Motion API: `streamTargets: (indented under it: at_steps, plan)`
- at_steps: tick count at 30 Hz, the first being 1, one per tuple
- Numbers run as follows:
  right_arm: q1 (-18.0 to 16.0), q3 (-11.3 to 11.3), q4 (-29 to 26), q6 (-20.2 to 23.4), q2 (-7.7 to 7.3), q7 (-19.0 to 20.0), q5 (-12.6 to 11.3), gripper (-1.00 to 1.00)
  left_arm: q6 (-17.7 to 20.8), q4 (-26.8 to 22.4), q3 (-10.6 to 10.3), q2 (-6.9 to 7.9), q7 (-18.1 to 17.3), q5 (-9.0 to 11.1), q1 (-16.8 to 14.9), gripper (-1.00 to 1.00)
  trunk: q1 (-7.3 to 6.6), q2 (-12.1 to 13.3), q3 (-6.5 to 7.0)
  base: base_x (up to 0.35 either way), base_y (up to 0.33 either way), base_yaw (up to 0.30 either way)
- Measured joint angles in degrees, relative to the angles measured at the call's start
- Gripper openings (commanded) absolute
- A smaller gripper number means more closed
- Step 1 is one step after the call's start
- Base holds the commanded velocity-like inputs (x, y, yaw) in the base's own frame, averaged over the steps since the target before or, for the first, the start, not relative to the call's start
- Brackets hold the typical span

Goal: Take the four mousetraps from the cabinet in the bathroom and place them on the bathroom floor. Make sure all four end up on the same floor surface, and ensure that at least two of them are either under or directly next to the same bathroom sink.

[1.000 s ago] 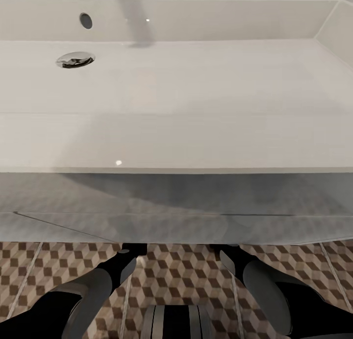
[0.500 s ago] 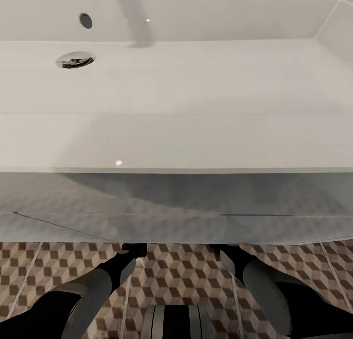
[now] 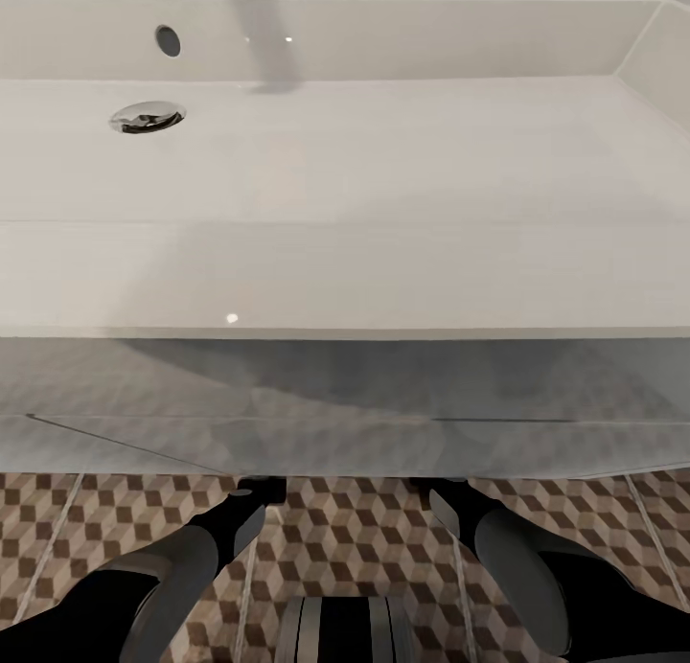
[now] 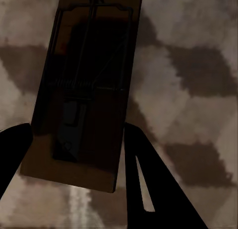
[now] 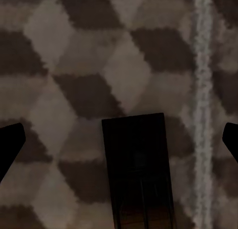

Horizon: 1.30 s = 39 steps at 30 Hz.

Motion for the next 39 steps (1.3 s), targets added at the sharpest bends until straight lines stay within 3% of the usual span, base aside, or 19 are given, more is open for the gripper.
streamTargets:
  at_steps: [39]
  plan:
    - [0.0,0.0,0.0,0.0,0.00,0.0,0.0,1.00,1.1,0.4,0.0,0.53,0.0,0.0,0.0,-1.00,0.00,0.0,0.00,0.000,0.000,0.000]
